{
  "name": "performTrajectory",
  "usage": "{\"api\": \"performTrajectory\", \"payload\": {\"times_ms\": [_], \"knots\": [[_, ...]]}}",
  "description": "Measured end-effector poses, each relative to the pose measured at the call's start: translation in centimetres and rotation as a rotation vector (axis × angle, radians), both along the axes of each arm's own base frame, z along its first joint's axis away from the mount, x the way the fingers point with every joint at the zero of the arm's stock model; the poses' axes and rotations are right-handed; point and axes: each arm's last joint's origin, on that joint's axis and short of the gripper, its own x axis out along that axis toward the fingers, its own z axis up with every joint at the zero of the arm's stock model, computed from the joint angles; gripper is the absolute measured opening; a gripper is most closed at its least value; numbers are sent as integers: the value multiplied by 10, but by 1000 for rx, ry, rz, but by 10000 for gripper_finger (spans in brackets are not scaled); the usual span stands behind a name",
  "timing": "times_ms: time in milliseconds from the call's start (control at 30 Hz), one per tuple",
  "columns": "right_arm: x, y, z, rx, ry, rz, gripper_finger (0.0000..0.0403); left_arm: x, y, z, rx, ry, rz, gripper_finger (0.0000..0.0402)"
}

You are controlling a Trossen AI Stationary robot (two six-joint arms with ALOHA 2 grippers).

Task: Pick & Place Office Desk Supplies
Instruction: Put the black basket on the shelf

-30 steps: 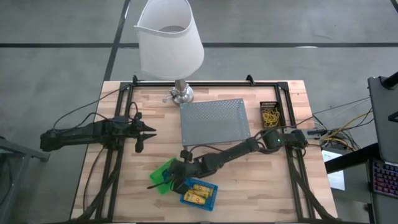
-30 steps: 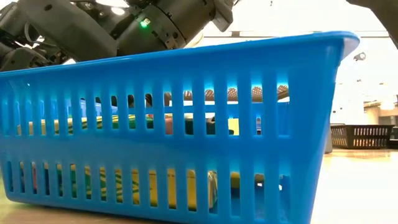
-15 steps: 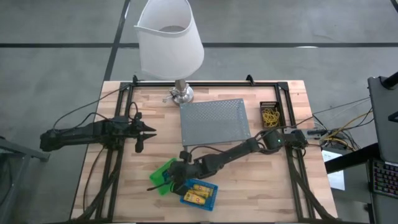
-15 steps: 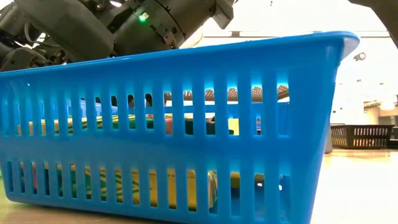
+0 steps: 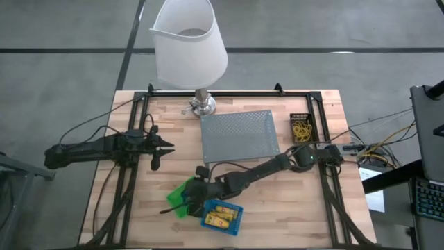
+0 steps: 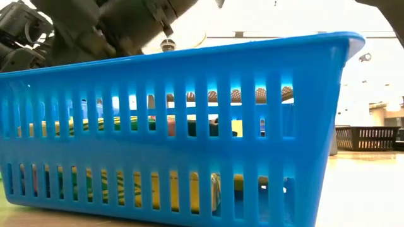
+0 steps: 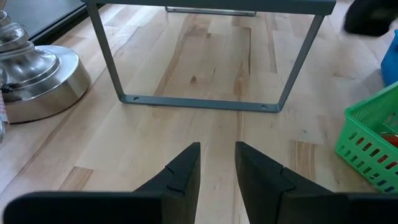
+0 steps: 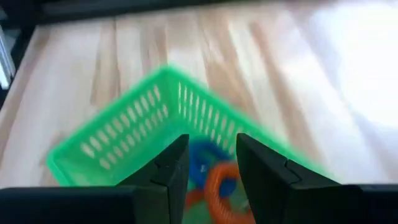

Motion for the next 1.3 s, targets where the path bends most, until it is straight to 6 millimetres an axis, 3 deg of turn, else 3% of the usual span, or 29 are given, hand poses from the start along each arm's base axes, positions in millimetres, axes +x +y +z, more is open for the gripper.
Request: {"api": "performTrajectory", "payload": {"times_ms": [233,700,1000,1300], "knots": [[3,15,28,-61,-84,29,123,0,0,0,0,0,0,106],[-1,19,46,-168,-149,-65,100,0,0,0,0,-1,0,106],[-3,36,58,-232,-254,22,95,0,0,0,0,-1,0,106],[2,34,64,-247,-311,183,84,0,0,0,0,-1,0,106]]}}
